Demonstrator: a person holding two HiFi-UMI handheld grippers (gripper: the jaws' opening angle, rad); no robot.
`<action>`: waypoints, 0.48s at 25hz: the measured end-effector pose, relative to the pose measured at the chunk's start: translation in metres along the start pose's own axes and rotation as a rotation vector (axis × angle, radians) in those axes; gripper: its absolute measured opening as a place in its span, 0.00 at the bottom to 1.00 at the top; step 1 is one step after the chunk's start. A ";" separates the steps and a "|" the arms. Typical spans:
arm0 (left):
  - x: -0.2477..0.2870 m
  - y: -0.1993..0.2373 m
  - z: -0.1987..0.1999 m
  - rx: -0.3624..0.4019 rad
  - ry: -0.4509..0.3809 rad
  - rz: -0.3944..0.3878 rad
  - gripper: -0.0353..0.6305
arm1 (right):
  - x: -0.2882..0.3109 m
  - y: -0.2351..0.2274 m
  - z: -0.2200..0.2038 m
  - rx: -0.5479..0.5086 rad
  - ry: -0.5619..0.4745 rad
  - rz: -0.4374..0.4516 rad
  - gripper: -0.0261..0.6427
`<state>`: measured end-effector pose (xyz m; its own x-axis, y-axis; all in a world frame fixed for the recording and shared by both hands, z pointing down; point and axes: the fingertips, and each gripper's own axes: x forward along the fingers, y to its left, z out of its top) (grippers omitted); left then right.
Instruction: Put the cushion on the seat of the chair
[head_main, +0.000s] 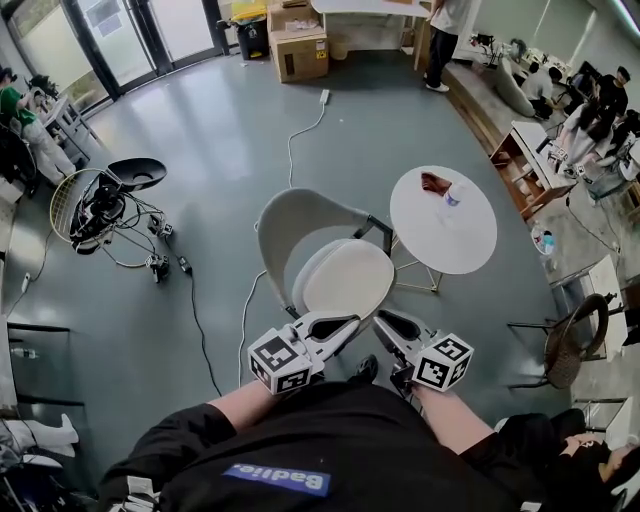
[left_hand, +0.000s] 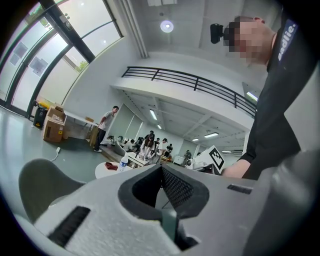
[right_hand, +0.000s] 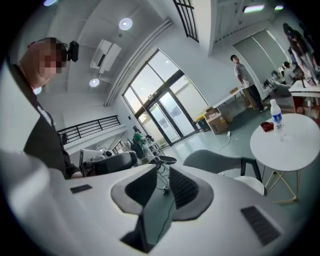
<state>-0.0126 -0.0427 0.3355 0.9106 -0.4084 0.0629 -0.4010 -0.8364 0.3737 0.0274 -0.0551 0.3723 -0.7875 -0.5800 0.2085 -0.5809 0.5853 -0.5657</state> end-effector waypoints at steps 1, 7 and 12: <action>0.001 -0.002 0.003 0.005 -0.003 -0.006 0.08 | -0.002 0.004 0.004 -0.021 -0.003 0.001 0.17; 0.000 -0.011 0.019 0.008 -0.033 -0.012 0.08 | -0.007 0.034 0.027 -0.184 -0.049 0.017 0.10; -0.002 -0.018 0.027 0.020 -0.034 -0.018 0.08 | -0.012 0.053 0.030 -0.304 -0.049 0.042 0.08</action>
<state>-0.0099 -0.0369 0.3037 0.9142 -0.4046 0.0249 -0.3863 -0.8511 0.3556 0.0123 -0.0342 0.3164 -0.8053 -0.5744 0.1470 -0.5892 0.7474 -0.3071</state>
